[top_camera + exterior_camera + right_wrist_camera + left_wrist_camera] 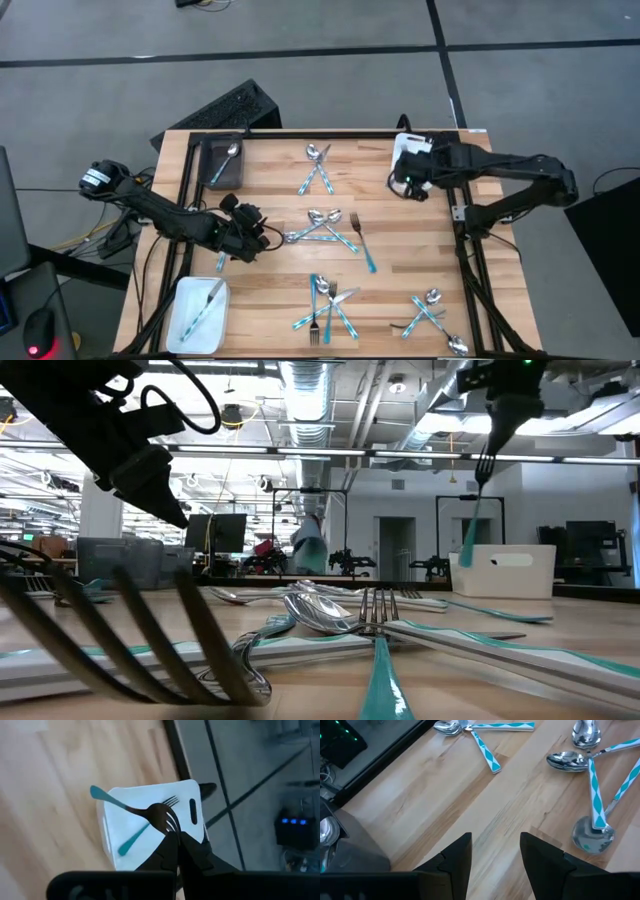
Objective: Sort silverware by color (type)
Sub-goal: Put the blue fork into the top white bin
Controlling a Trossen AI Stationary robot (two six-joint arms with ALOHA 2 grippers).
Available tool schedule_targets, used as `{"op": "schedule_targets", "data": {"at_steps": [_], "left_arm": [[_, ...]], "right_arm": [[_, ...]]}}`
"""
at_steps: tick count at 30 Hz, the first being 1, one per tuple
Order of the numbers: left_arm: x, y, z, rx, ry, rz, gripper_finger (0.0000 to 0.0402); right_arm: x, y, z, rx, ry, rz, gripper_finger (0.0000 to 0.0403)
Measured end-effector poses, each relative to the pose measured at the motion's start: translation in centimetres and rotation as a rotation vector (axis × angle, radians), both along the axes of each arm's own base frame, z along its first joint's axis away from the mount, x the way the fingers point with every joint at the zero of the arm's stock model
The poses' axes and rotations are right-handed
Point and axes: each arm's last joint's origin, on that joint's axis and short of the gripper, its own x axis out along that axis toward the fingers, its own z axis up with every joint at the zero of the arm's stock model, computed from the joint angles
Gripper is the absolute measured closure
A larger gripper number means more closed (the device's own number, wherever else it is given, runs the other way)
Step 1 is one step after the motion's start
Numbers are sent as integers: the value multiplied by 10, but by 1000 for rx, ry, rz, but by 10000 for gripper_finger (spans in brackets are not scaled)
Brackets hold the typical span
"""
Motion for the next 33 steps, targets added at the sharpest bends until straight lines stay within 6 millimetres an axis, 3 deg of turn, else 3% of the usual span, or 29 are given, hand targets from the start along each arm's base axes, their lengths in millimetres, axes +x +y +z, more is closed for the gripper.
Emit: {"op": "schedule_targets", "data": {"at_steps": [10,18,22,33], "left_arm": [[0,0,0,5,6,-6,246],[0,0,0,23,6,-5,246],[0,0,0,22,4,-3,246],[0,0,0,27,9,-9,246]], "right_arm": [[-8,-27,5,-44,63,-48,376],[-17,-26,37,-115,-8,-26,380],[-26,-38,41,-147,33,-77,380],[-47,-78,2,124,161,-125,380]]}}
